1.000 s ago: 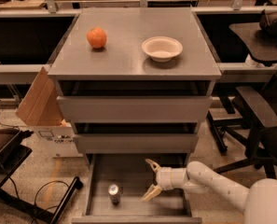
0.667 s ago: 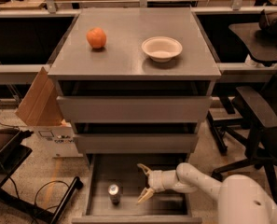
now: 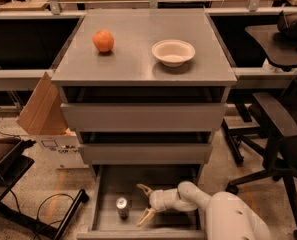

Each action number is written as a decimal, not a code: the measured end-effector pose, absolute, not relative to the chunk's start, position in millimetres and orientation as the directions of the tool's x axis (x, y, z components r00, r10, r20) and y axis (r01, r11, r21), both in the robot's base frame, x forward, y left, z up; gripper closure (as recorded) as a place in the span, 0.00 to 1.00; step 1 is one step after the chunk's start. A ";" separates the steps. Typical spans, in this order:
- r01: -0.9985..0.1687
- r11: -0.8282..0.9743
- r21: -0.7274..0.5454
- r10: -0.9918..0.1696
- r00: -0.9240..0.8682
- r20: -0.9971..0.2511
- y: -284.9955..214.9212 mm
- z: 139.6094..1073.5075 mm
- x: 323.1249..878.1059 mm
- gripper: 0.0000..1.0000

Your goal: Pick redbull can from bottom drawer and place on counter

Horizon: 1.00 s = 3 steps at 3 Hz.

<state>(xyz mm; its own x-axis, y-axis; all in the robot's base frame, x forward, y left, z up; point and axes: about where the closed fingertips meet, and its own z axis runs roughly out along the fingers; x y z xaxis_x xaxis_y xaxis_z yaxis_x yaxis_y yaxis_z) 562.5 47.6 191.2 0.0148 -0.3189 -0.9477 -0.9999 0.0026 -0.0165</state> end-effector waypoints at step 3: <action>-0.999 -0.043 0.024 -0.286 -0.010 -0.958 105.4 174.5 560.8 0.00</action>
Offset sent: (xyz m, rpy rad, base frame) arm 0.0003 0.0617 -0.0196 0.0327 0.0434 0.0290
